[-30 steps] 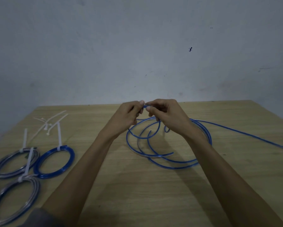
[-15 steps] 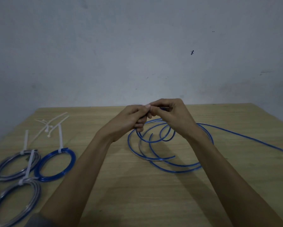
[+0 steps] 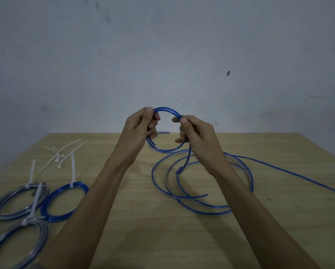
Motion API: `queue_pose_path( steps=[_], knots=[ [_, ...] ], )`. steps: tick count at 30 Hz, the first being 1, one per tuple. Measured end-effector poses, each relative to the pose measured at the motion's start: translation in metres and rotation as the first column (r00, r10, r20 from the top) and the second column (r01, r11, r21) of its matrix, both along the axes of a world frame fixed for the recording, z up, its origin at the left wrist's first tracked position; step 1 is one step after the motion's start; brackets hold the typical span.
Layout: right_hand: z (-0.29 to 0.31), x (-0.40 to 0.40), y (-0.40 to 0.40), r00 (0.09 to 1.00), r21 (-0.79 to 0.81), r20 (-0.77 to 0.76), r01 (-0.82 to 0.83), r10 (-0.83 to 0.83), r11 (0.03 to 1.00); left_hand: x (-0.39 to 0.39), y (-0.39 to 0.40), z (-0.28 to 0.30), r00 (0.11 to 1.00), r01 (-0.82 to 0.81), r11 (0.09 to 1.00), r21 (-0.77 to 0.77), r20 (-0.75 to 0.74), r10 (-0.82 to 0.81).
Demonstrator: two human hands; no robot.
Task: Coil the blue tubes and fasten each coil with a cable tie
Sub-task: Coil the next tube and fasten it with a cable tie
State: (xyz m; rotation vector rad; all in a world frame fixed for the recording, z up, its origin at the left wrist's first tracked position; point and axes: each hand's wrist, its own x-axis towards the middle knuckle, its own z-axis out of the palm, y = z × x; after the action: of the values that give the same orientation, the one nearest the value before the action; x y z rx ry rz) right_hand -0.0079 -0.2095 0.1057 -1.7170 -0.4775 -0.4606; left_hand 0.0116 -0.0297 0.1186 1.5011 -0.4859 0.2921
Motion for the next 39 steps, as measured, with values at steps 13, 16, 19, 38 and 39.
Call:
queue_pose_path(
  steps=[13, 16, 19, 38, 39],
  knots=[
    [0.006, -0.003, 0.015, 0.998, 0.049, -0.058, -0.024, 0.027, 0.998, -0.005, -0.005, 0.006, 0.997, -0.030, 0.982, -0.187, -0.078, 0.016],
    [0.007, -0.003, 0.022, 0.999, 0.111, -0.049, -0.017, 0.023, 0.994, -0.005, -0.012, 0.005, 0.986, -0.016, 0.931, -0.366, -0.159, -0.046],
    [0.007, 0.000, 0.018, 0.999, 0.067, -0.037, -0.016, 0.018, 0.998, -0.006, -0.010, 0.006, 0.986, -0.021, 0.983, -0.183, -0.166, -0.010],
    [0.007, 0.001, -0.002, 0.998, -0.028, 0.004, 0.070, -0.070, 0.997, -0.010, -0.023, 0.004, 0.962, -0.123, 0.874, -0.470, -0.274, -0.012],
    [0.005, 0.001, -0.001, 0.999, -0.011, -0.004, 0.054, -0.054, 0.998, -0.011, -0.022, 0.005, 0.966, -0.124, 0.863, -0.490, -0.259, -0.009]
  ],
)
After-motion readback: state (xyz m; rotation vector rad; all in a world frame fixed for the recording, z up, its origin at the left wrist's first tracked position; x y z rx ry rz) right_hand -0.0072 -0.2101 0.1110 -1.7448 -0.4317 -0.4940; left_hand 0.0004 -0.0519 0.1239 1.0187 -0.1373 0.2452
